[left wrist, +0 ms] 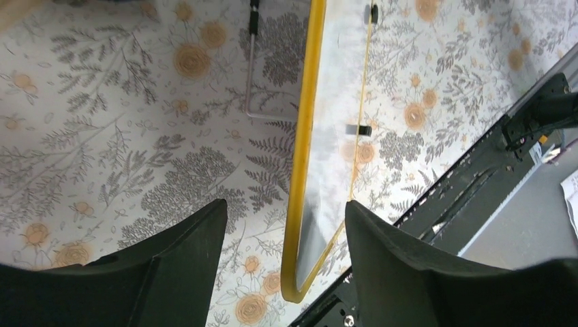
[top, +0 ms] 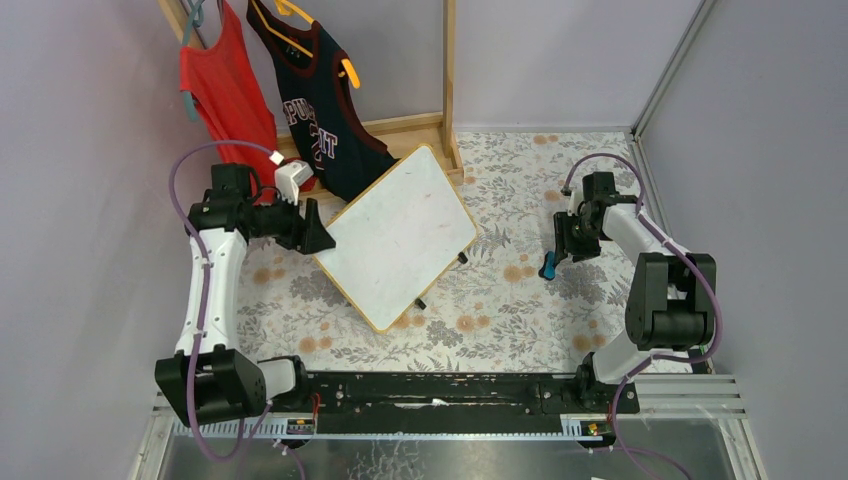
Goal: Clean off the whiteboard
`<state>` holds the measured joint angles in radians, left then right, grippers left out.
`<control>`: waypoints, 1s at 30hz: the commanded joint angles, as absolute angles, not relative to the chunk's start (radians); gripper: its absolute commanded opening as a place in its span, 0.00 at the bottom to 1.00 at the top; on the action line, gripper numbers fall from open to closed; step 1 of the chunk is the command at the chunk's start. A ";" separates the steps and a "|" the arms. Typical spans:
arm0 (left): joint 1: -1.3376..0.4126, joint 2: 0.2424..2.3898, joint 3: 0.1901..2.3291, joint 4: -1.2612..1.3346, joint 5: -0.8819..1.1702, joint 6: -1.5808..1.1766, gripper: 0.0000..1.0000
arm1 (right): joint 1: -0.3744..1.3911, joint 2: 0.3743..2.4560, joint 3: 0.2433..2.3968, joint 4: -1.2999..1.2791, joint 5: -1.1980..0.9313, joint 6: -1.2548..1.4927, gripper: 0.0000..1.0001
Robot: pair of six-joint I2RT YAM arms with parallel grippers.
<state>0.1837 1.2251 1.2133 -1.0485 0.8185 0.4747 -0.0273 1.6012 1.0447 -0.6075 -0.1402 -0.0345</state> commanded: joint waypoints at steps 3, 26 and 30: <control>0.184 1.181 1.281 -0.915 0.800 0.371 0.63 | -0.032 1.548 1.054 -0.598 -0.127 -0.041 0.53; 0.274 1.092 1.161 -0.515 0.503 0.072 1.00 | -0.032 1.312 1.008 -0.506 -0.165 -0.026 0.73; 0.275 1.080 1.101 -0.455 0.501 0.061 1.00 | -0.032 1.286 1.000 -0.485 -0.145 -0.016 0.74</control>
<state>0.2695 1.0908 1.1503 -0.5701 0.5228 0.0879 -0.0273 1.3323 1.0107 -0.5289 -0.1444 -0.0322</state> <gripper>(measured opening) 0.997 0.732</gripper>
